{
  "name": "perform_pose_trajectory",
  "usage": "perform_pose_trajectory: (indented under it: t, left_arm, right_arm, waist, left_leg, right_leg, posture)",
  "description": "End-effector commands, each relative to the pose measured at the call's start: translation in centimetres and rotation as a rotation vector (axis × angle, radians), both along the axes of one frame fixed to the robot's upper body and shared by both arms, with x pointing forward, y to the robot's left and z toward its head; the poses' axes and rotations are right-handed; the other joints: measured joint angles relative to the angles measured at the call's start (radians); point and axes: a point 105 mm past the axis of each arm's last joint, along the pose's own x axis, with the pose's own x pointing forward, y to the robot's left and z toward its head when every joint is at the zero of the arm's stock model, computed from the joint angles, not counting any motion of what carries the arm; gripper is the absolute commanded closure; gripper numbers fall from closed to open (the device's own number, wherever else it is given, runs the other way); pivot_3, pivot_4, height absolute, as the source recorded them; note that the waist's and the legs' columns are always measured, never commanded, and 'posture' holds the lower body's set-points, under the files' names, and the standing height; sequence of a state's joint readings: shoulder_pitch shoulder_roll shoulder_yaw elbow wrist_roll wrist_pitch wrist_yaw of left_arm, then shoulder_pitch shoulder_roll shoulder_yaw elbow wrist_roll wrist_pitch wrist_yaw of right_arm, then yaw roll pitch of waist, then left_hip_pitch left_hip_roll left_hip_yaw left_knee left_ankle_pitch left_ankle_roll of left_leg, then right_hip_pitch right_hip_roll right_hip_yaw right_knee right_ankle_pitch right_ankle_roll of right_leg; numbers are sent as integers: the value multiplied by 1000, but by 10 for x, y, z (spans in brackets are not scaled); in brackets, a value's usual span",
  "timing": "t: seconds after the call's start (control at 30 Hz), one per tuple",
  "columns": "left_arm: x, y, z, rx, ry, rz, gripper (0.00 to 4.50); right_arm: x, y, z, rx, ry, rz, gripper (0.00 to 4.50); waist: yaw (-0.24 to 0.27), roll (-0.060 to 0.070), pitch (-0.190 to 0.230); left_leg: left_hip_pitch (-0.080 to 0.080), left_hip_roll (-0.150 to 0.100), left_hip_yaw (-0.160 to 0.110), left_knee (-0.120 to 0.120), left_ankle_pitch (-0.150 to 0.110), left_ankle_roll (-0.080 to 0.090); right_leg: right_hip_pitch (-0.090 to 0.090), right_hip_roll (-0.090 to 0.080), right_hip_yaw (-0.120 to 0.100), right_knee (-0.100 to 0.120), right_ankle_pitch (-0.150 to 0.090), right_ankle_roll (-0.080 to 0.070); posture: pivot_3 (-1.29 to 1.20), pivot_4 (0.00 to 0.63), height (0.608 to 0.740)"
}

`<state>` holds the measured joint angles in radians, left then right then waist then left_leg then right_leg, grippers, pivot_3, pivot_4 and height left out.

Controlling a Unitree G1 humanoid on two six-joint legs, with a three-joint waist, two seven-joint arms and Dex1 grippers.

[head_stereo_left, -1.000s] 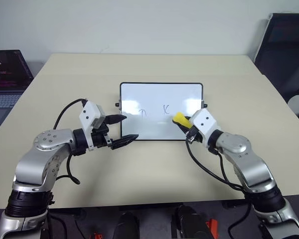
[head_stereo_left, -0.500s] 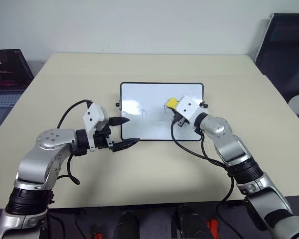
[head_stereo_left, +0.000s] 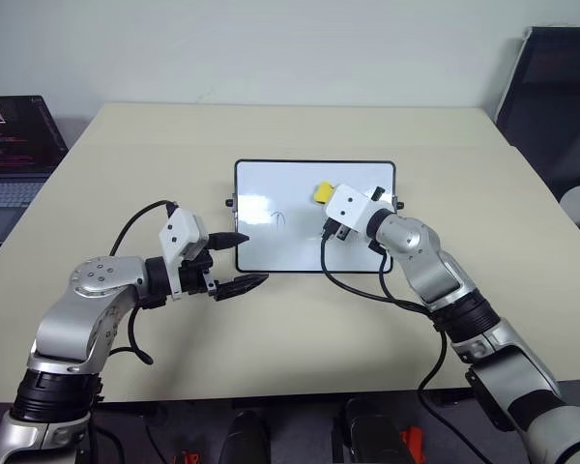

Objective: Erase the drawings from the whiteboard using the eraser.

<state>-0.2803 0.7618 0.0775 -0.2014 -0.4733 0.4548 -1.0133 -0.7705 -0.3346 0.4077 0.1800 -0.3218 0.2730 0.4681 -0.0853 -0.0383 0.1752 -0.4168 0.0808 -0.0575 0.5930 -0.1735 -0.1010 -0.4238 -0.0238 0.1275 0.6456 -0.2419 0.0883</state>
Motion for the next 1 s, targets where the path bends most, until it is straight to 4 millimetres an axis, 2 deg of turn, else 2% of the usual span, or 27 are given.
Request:
perform_pose_trajectory:
  t: [0.03,0.13,0.27,0.33,0.5,0.6,0.8,0.9,1.0]
  left_arm:
    - [-1,0,9,-4,-48,-2,0]
    - [-2,0,9,-7,-47,-1,0]
    - [-2,-1,9,-8,-45,-4,0]
    - [-3,-2,9,-10,-43,-5,0]
    - [-2,-4,9,-13,-43,-6,0]
    - [-2,-4,9,-15,-43,-3,0]
    - [-1,-1,9,-15,-37,12,0]
    - [0,-2,9,-15,-36,13,0]
    - [0,-2,9,-16,-36,15,0]
  right_arm:
    - [-9,-2,-21,-60,116,37,3376]
    - [-11,-10,-23,-75,124,25,3377]
    - [0,-28,2,-16,-8,-77,3377]
    - [-5,-35,-7,-40,31,-72,3377]
    - [-30,-34,-46,-128,193,8,3377]
    - [-38,-33,-52,-166,202,31,3377]
    - [-23,-30,-2,-20,9,-39,3377]
    - [-18,-25,12,19,-49,-43,3377]
    - [-15,-22,14,29,-58,-39,3377]
  waist:
    - [0,0,0]
    - [0,0,0]
    - [1,0,0]
    - [5,0,0]
    - [6,-1,0]
    - [3,-1,0]
    - [-1,0,0]
    - [0,0,0]
    - [0,0,0]
  left_leg:
    - [0,0,0,0,0,0]
    - [0,0,0,0,0,0]
    - [1,0,0,2,0,0]
    - [1,0,0,2,0,0]
    - [0,0,0,1,0,0]
    - [1,0,0,1,0,0]
    - [1,0,0,3,0,0]
    - [1,0,0,3,0,0]
    - [0,0,0,0,0,0]
  right_leg:
    - [0,0,0,0,0,0]
    - [0,0,0,0,0,0]
    - [0,0,0,1,0,0]
    - [1,0,0,1,0,-1]
    - [1,0,0,0,0,0]
    - [1,0,0,0,0,0]
    - [1,0,1,1,0,-1]
    - [1,0,1,0,1,-1]
    - [0,0,0,0,0,0]
  posture:
    - [0,150,740]
    - [0,150,740]
    - [0,150,740]
    - [0,150,740]
    - [0,150,740]
    - [0,150,740]
    - [0,150,740]
    - [0,150,740]
    - [0,150,740]
